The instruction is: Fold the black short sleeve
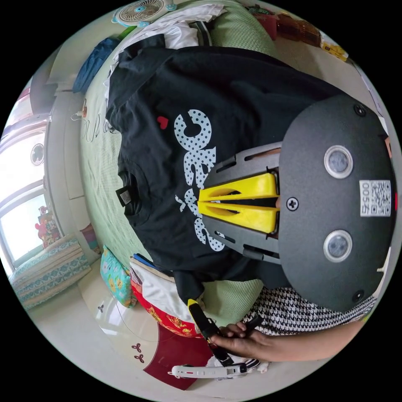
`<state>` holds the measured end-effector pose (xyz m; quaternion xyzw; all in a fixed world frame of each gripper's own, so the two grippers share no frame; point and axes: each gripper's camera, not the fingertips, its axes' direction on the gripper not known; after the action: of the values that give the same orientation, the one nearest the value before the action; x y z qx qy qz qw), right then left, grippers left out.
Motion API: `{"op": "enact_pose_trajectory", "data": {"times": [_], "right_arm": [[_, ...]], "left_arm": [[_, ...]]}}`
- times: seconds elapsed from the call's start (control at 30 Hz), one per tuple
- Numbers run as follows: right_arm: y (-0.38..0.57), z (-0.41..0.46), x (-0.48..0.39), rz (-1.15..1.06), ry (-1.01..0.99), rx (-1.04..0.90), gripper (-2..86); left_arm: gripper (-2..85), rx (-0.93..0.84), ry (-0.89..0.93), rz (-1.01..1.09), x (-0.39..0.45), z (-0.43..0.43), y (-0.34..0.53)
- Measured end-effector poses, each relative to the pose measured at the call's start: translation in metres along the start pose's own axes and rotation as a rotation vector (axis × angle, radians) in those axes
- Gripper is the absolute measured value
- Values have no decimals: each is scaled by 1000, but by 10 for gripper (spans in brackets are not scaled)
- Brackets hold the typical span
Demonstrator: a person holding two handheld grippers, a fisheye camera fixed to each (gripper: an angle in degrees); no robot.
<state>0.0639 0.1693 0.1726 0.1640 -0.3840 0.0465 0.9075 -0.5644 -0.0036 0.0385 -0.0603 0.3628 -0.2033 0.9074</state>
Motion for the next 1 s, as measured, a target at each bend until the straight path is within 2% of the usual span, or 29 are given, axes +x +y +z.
{"op": "enact_pose_trajectory", "data": {"times": [0.43,0.73,0.87,1.0], "right_arm": [[-3,11,-3,-7,-4,-6,-9],[-7,16,-7,-21,-5,-9,-9],[-9,19,-10,-27,6,-20,-9],[-11,20,-14,-37,10,-20,-9]], "left_arm": [[4,54,-52,-4,-35,-56,-19],[3,95,-100,69,-47,-91,-52],[0,133,-214,127,-48,-102,-74],[-1,74,-275,164,-54,-86,-92]]}}
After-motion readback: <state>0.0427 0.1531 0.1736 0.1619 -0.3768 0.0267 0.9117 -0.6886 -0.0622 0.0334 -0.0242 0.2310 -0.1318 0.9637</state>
